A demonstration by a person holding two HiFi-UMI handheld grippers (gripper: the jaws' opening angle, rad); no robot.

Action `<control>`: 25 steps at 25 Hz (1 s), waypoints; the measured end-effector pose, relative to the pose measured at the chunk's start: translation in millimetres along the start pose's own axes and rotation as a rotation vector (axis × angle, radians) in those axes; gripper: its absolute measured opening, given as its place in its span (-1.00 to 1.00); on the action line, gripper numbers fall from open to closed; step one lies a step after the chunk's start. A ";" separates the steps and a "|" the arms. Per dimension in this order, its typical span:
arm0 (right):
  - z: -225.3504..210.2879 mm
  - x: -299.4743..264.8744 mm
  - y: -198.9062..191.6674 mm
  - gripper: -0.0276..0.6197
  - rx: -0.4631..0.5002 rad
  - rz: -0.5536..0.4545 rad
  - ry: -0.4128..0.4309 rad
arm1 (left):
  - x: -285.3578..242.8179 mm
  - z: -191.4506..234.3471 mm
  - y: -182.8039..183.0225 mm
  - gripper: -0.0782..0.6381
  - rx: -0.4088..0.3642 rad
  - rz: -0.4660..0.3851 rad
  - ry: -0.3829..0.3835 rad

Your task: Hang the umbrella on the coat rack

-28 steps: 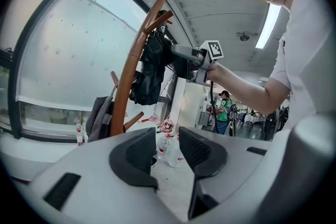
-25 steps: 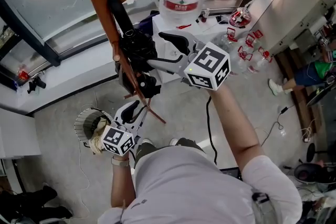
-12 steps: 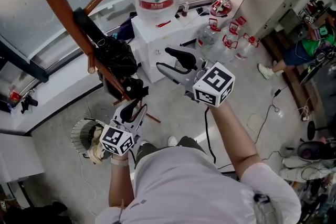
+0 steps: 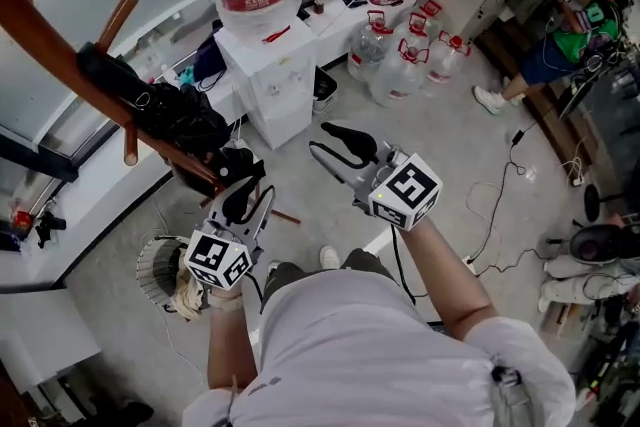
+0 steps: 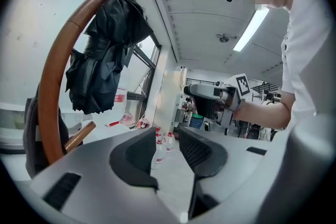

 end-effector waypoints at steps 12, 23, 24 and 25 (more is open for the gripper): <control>11.3 45.0 -68.8 -0.49 -0.026 0.071 -0.158 | -20.0 -12.4 -0.2 -0.45 -0.021 0.005 -0.073; 18.0 57.1 -81.5 -0.49 -0.037 0.072 -0.218 | -23.2 -19.5 -9.5 -0.45 -0.014 0.016 -0.096; 18.8 56.8 -80.4 -0.49 -0.034 0.071 -0.217 | -22.7 -19.9 -9.9 -0.45 -0.011 0.017 -0.096; 19.7 56.2 -80.1 -0.49 -0.035 0.067 -0.215 | -22.1 -19.9 -10.4 -0.45 -0.009 0.017 -0.096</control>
Point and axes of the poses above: the fingertips, and each gripper's own axes: x backward along the fingers, z to its left, y out of its top, the point moved 1 cm from there along x, backward along the fingers, and after that the axes turned 9 degrees about y, right-handed, at the moved point
